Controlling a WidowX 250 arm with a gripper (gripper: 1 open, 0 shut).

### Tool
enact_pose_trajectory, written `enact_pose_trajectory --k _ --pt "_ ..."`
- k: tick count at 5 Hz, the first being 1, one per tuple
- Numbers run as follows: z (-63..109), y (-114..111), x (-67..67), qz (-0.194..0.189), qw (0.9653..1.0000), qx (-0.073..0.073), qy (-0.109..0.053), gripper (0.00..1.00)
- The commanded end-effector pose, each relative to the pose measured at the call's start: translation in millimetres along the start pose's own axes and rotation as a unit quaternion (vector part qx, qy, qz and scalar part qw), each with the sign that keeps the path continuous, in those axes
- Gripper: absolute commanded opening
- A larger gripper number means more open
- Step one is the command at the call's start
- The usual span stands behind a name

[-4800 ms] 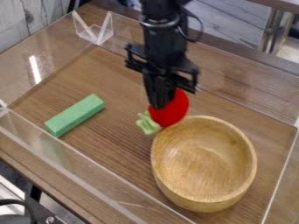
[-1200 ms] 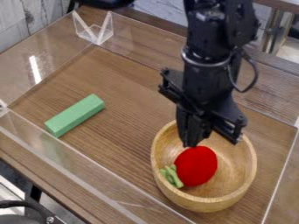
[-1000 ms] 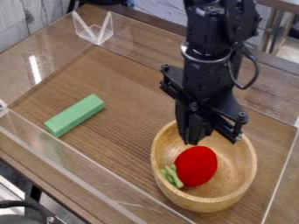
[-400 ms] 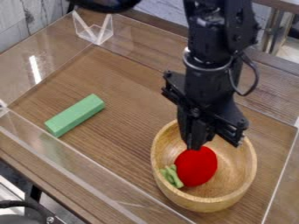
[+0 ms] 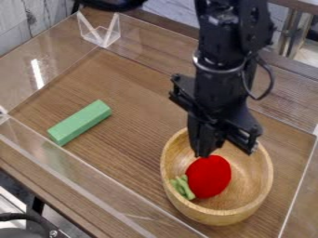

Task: Move the red fruit to the right

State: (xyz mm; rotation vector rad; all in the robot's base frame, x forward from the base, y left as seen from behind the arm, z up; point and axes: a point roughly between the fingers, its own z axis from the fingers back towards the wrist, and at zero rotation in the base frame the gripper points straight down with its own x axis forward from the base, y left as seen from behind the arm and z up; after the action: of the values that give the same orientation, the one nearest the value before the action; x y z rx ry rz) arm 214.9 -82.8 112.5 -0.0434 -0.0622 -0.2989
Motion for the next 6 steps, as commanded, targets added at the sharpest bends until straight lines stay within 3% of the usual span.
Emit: enact_pose_trajectory --k 1,2,3,4,6 --pt "14.8 2 9.3 0.003 0.9995 0.001 -0.031 0.00" --pt "10.1 2 9.0 0.002 0.9996 0.000 -0.028 1.00" --pt "3.9 2 8.7 0.000 0.9997 -0.002 -0.025 1.00" --pt "0.1 2 8.3 0.001 0.9997 -0.003 -0.022 0.00" --pt "-0.2 4 8.0 0.003 0.9998 -0.003 -0.022 0.00"
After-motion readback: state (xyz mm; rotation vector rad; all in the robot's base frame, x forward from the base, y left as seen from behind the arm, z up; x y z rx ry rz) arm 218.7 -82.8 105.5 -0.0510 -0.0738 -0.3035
